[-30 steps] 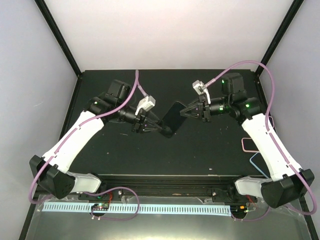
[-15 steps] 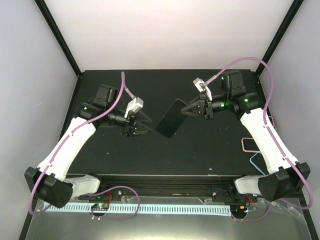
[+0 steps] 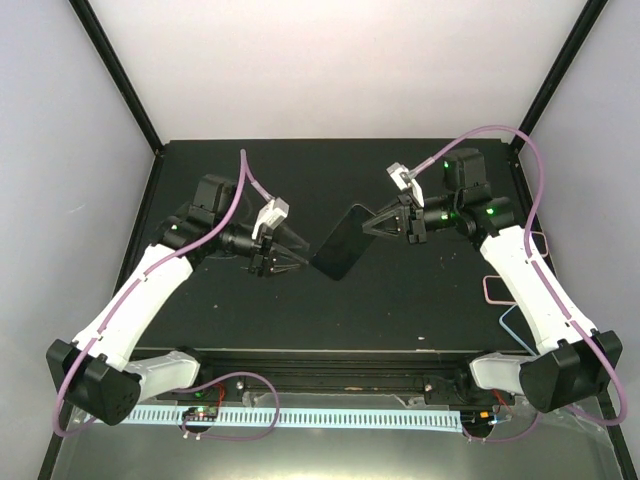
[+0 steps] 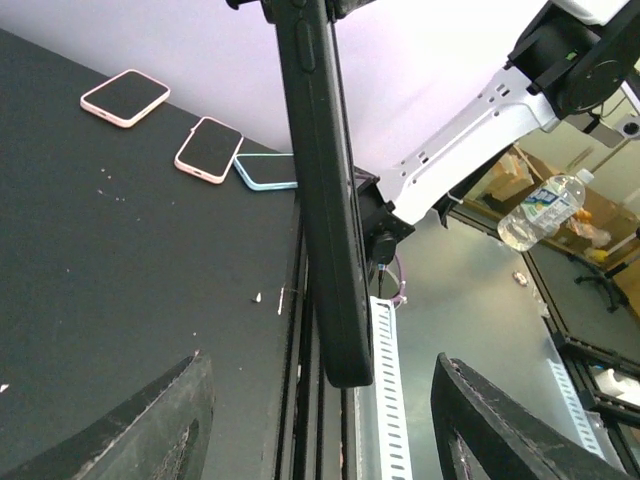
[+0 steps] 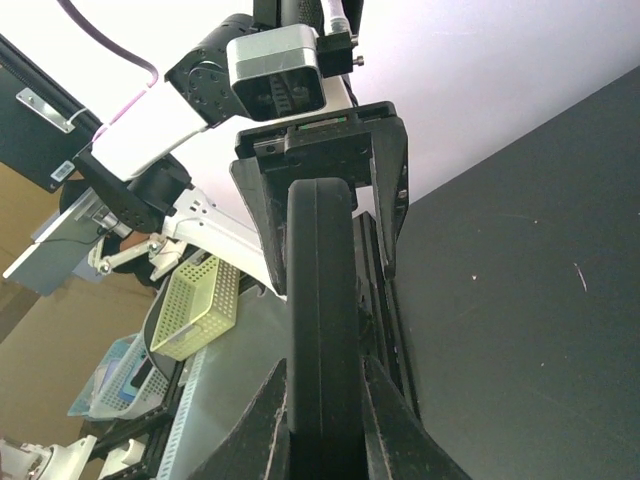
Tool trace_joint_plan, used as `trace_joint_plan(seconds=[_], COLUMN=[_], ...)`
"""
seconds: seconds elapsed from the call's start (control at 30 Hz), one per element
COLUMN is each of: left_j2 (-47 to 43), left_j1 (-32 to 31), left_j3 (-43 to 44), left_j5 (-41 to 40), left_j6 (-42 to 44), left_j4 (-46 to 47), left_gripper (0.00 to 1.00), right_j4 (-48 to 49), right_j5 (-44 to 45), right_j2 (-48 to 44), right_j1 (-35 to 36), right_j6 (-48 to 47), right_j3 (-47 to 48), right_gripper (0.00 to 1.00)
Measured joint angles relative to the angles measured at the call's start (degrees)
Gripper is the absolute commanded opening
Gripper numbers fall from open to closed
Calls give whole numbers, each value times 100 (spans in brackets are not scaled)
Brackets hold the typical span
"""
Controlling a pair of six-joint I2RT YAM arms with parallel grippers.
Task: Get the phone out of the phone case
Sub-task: Remove the phone case from the phone.
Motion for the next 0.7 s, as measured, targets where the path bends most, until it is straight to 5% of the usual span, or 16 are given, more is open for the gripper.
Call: trace_joint_plan(seconds=[0.7], left_j2=[0], left_j1=[-127], left_j3=[-118], left_j5=[-527], left_j6=[-505], left_j4=[570], left_gripper=[28], right_j4=[396], right_j5=[-11], right_j2=[2], right_j1=[-50], right_j6=[378], right_j3=[-76], right_gripper=[1])
